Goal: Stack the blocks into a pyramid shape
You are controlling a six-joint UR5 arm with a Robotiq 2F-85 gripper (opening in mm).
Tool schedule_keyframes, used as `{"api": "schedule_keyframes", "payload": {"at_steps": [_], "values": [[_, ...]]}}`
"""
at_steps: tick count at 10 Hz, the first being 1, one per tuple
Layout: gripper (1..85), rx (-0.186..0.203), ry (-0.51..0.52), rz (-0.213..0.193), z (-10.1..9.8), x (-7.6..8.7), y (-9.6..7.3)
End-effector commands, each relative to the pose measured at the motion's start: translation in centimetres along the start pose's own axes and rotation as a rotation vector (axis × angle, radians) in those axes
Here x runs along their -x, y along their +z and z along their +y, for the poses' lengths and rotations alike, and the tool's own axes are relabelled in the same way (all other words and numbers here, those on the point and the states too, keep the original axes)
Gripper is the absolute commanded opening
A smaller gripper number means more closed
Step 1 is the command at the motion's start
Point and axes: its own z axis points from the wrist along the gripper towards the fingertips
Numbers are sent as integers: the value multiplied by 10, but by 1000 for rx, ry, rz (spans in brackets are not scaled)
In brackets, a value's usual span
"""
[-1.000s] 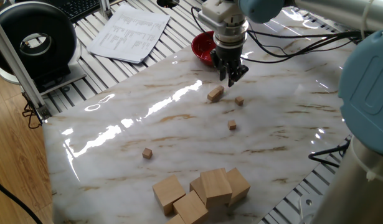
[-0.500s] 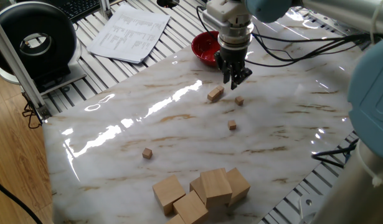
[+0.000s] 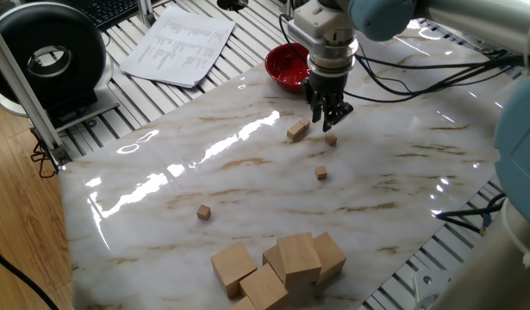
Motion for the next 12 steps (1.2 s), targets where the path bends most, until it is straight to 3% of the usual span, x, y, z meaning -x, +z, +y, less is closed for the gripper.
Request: {"api": "schedule_keyframes", "payload": {"at_steps": [1, 12], "values": [[377, -6, 7, -30, 8, 4, 3], [400, -17, -19, -39, 17, 0, 13]]}}
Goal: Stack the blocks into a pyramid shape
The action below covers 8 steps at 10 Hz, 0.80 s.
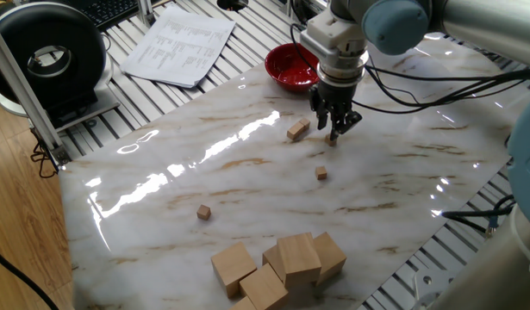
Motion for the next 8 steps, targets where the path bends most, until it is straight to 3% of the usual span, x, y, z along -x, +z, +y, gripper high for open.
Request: {"api": "schedule_keyframes", "payload": {"at_steps": [1, 8], "values": [[400, -6, -5, -19, -2, 3, 2], [377, -26, -21, -13, -10, -2, 11]]}}
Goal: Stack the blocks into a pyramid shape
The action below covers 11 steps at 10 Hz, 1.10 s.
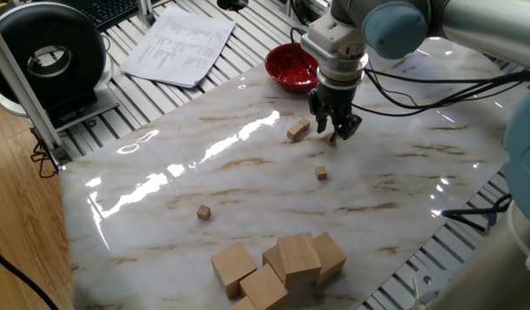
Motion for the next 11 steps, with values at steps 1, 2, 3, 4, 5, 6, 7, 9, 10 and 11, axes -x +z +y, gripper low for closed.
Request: {"api": "schedule_keyframes", "payload": {"at_steps": [1, 2, 3, 4, 5, 6, 7, 9, 10, 11], "values": [[387, -5, 8, -13, -2, 1, 0], [393, 0, 10, -16, 0, 1, -1], [393, -3, 7, -13, -1, 1, -1], [393, -5, 8, -10, -1, 0, -1], [413, 6, 17, -14, 2, 1, -2], [447, 24, 34, -14, 6, 2, -4], [447, 45, 47, -19, 12, 3, -4], [443, 38, 39, -8, 10, 1, -4], [447, 32, 33, -7, 8, 0, -4], [447, 27, 30, -9, 7, 0, -4]]}}
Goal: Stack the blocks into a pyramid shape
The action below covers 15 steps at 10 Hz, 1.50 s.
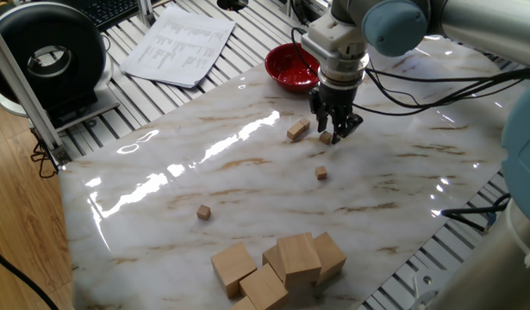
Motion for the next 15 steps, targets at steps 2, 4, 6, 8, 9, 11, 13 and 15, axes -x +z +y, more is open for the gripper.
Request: {"api": "schedule_keyframes", "payload": {"at_steps": [2, 4, 6, 8, 9, 11, 13, 15], "values": [[397, -10, 1, -4, -3, 0, -1], [397, -13, -7, -13, -4, 4, 0], [360, -20, -8, -4, -6, 2, 0], [300, -24, 5, 3, -7, 0, 0], [287, -27, 9, 1, -8, 0, 0], [267, -30, 21, -1, -8, 1, 0], [233, -33, 27, -1, -9, 1, 0], [217, -37, 26, 2, -10, -2, -1]]}}
